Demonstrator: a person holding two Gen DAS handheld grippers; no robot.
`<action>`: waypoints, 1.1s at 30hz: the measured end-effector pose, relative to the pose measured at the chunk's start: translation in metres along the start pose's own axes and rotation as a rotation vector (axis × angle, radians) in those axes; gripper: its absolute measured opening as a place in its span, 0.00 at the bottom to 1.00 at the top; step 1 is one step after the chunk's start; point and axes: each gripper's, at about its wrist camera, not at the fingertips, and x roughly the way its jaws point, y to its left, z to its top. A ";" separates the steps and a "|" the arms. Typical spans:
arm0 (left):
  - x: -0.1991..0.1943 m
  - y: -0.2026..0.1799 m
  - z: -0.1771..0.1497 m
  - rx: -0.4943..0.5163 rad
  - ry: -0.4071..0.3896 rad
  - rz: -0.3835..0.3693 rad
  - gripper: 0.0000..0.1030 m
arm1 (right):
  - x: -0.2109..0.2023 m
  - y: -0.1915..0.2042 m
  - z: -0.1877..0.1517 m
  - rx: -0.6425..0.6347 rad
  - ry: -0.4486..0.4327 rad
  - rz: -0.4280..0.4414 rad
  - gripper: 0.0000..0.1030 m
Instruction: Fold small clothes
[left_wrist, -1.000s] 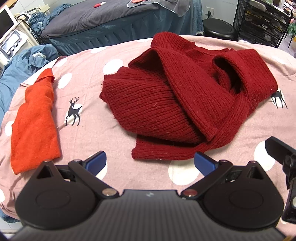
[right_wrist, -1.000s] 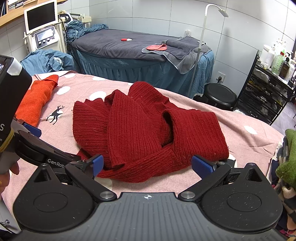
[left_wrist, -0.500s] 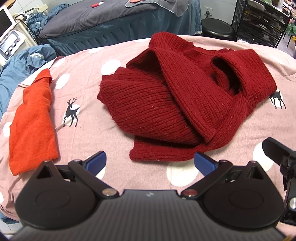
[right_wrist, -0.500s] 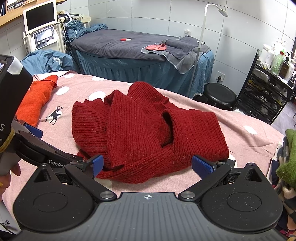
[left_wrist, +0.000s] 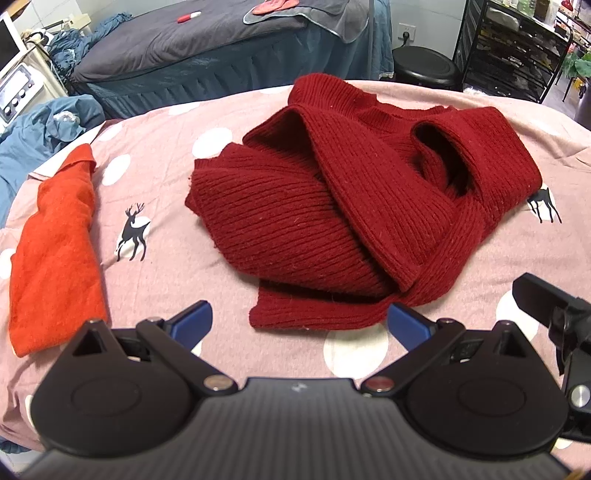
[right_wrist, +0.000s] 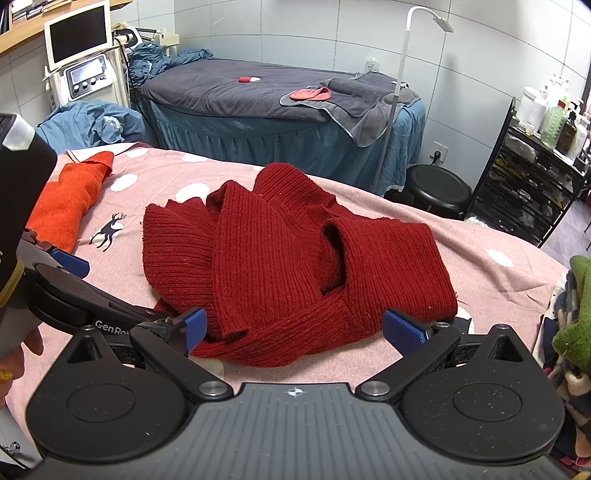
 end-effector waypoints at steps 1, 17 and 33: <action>0.000 0.000 0.000 0.001 -0.008 0.004 1.00 | 0.000 0.000 0.000 0.003 0.000 0.000 1.00; 0.001 -0.007 -0.001 0.021 -0.016 0.010 1.00 | 0.002 -0.002 -0.003 0.009 0.000 -0.003 1.00; 0.003 -0.004 -0.002 0.002 -0.001 -0.043 1.00 | 0.003 0.000 -0.002 0.006 -0.002 0.005 1.00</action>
